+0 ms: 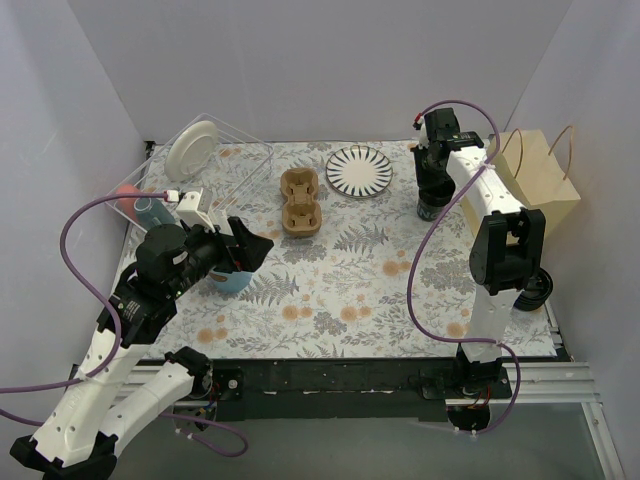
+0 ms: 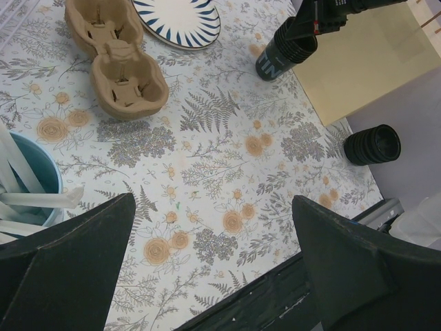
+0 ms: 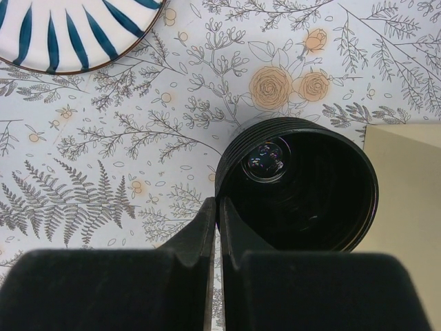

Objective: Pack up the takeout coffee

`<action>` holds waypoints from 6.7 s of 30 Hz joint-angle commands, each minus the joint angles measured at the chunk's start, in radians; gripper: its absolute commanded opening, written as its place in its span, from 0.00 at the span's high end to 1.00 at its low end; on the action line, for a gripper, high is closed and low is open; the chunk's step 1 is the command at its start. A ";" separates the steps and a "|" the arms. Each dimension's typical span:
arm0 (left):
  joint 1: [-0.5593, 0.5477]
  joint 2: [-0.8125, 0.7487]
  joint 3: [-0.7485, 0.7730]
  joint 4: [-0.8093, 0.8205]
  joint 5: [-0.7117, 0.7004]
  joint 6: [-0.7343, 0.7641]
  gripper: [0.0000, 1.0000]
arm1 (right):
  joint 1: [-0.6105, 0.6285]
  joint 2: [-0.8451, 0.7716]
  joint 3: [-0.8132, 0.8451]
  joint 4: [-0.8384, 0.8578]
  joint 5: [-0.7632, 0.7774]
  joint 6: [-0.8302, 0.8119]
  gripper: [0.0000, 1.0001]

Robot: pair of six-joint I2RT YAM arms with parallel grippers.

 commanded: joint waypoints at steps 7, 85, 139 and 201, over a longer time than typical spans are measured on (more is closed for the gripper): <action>-0.001 -0.004 -0.003 0.001 -0.011 0.006 0.02 | 0.001 -0.025 0.070 -0.029 0.014 -0.007 0.88; -0.001 -0.104 0.097 -0.037 -0.237 0.032 0.02 | 0.872 -0.252 -0.398 0.123 0.308 0.216 0.68; -0.067 0.031 0.091 -0.071 -0.019 0.015 0.02 | -0.156 -0.744 -1.004 0.209 0.704 0.139 0.58; -0.067 0.040 0.129 -0.088 0.002 0.006 0.02 | -0.231 -0.786 -1.055 0.210 0.673 0.162 0.78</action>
